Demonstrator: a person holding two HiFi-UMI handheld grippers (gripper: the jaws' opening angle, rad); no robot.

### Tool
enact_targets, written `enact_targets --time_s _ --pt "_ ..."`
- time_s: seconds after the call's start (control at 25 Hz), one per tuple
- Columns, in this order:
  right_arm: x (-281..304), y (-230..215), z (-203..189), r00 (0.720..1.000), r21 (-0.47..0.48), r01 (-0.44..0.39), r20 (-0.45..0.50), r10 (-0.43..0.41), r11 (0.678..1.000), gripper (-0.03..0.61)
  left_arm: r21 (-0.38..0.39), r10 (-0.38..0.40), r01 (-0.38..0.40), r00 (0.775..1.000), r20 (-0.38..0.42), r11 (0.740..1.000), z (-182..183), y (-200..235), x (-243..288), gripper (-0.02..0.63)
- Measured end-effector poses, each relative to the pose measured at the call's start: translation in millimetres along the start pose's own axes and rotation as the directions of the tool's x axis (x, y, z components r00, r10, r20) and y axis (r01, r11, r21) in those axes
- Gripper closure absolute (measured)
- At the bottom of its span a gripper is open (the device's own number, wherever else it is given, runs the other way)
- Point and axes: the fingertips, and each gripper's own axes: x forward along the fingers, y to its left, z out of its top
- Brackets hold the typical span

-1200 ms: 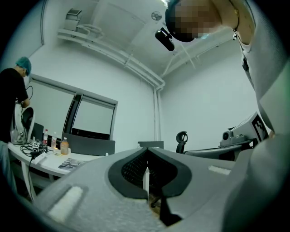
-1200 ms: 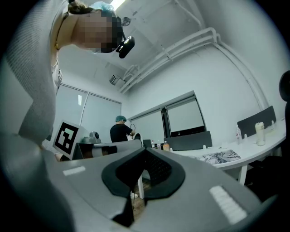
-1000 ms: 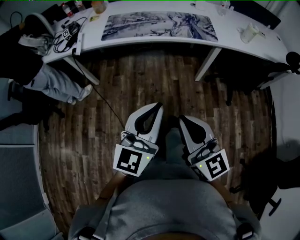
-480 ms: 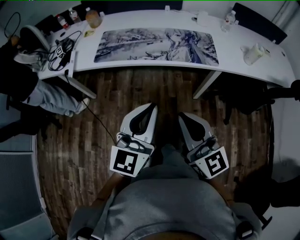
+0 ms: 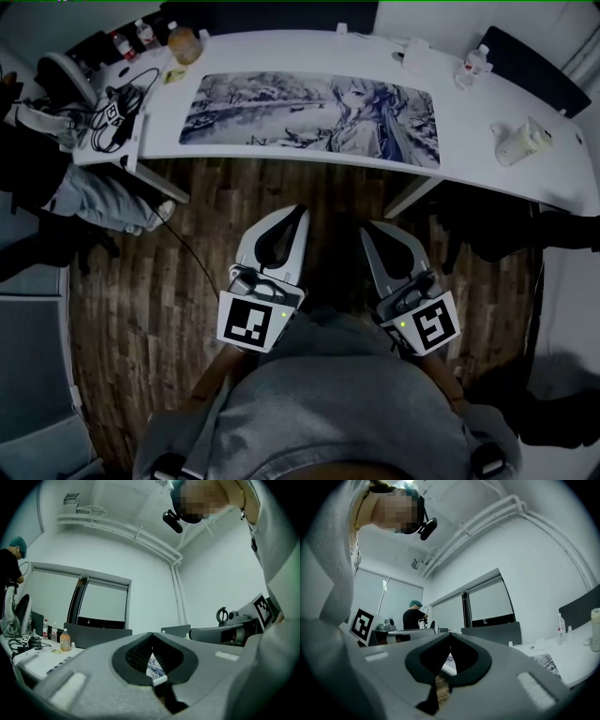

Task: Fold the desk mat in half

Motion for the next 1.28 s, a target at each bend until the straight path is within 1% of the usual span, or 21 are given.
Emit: enact_targets --time_s 0.12,0.36,0.56,0.76,1.0,1.28 --pt "5 -13 -3 1.0 0.01 0.006 0.003 -0.006 1.0 0.577 0.0 -0.002 0.002 1.0 -0.008 1.0 -5 2 12 0.615" --pt "16 -24 -9 1.0 0.027 0.006 -0.009 -0.006 1.0 0.577 0.005 -0.028 0.029 0.999 -0.033 1.0 -11 6 28 0.615" --pt "22 -33 -10 1.0 0.027 -0.002 -0.018 0.002 1.0 0.577 -0.014 -0.006 0.006 0.999 -0.047 1.0 -16 15 38 0.615" --pt "19 -44 -13 1.0 0.039 0.002 -0.023 -0.001 0.999 0.577 -0.001 0.015 -0.015 0.998 -0.055 1.0 -21 15 44 0.615" --pt "21 -51 -22 0.999 0.05 -0.001 -0.037 0.003 0.999 0.577 -0.002 0.032 -0.032 0.997 -0.065 0.999 -27 19 46 0.615" --pt "41 -73 -22 1.0 0.026 0.008 -0.021 -0.007 1.0 0.577 0.009 0.023 -0.022 0.999 -0.038 1.0 -28 35 74 0.615"
